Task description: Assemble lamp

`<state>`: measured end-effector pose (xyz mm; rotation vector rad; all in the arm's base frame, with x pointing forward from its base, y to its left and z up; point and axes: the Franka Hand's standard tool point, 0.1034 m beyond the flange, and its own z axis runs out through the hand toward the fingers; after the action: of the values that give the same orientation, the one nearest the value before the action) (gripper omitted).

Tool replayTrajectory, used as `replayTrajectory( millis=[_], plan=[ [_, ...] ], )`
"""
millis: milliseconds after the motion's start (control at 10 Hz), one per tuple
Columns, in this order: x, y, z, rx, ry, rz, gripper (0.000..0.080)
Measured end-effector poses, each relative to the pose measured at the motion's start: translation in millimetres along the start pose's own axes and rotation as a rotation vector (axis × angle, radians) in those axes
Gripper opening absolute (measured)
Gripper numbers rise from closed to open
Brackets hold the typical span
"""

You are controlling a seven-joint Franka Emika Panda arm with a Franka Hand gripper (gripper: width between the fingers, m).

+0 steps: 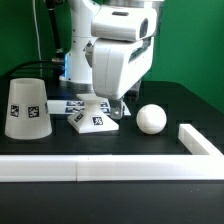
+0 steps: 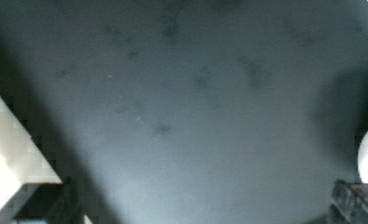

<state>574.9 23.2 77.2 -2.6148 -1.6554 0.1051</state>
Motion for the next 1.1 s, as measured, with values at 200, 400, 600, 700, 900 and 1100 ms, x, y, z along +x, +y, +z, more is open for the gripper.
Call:
replayTrajectory(
  millis=[200, 400, 600, 700, 900, 1100],
  plan=[
    [0.0, 0.0, 0.0, 0.0, 0.0, -0.001, 0.0699],
    [-0.2, -0.2, 0.2, 0.0, 0.0, -0.001, 0.0699],
    [-2.6, -1.1, 1.2, 0.002, -0.001, 0.002, 0.0699],
    [-15.8, -6.6, 1.5, -0.005, -0.001, 0.013, 0.0699],
    [-45.6, -28.8, 3.2, 0.005, -0.013, 0.075, 0.0699],
    [-59.3, -42.4, 5.3, 0.005, -0.018, 0.21, 0.0699]
  ],
)
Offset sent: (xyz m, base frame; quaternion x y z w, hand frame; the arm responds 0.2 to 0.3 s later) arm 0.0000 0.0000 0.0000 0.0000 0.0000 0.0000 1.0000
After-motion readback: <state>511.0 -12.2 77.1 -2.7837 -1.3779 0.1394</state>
